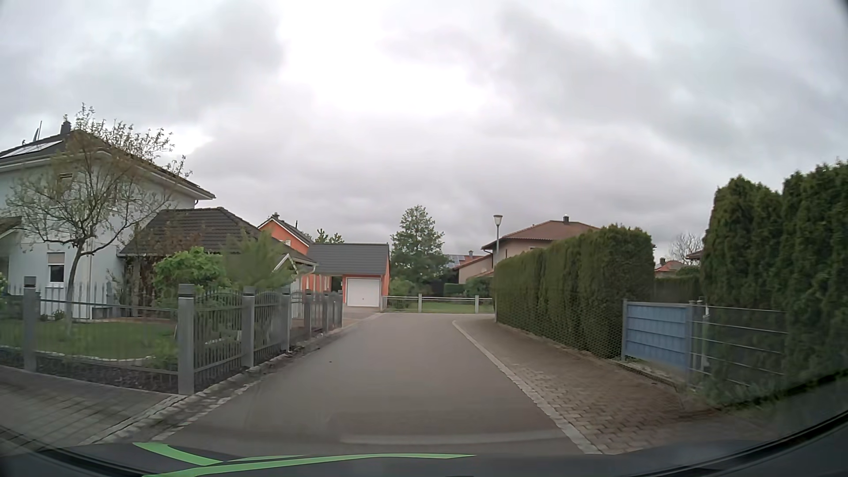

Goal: Follow the waypoints while adhering to traffic rules and regulations

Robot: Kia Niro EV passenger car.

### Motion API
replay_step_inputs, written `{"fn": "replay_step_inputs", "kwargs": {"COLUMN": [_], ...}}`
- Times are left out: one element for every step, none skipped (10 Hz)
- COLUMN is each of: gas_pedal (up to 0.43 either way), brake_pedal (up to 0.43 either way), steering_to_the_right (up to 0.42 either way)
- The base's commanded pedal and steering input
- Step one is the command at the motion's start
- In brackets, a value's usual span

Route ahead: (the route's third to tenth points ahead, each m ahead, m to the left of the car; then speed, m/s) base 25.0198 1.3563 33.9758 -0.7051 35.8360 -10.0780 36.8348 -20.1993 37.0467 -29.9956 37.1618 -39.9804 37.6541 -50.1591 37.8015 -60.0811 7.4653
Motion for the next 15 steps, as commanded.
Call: {"fn": "replay_step_inputs", "kwargs": {"gas_pedal": [0.079, 0.079, 0.047, 0.039, 0.020, 0.000, 0.000, 0.000, 0.000, 0.000, 0.000, 0.000, 0.000, 0.000, 0.000], "brake_pedal": [0.000, 0.000, 0.000, 0.000, 0.000, 0.000, 0.000, 0.000, 0.000, 0.000, 0.000, 0.000, 0.000, 0.000, 0.000], "steering_to_the_right": [0.004, 0.004, 0.004, 0.004, 0.004, 0.004, 0.004, 0.004, 0.004, 0.002, -0.002, -0.005, -0.005, -0.005, -0.005]}}
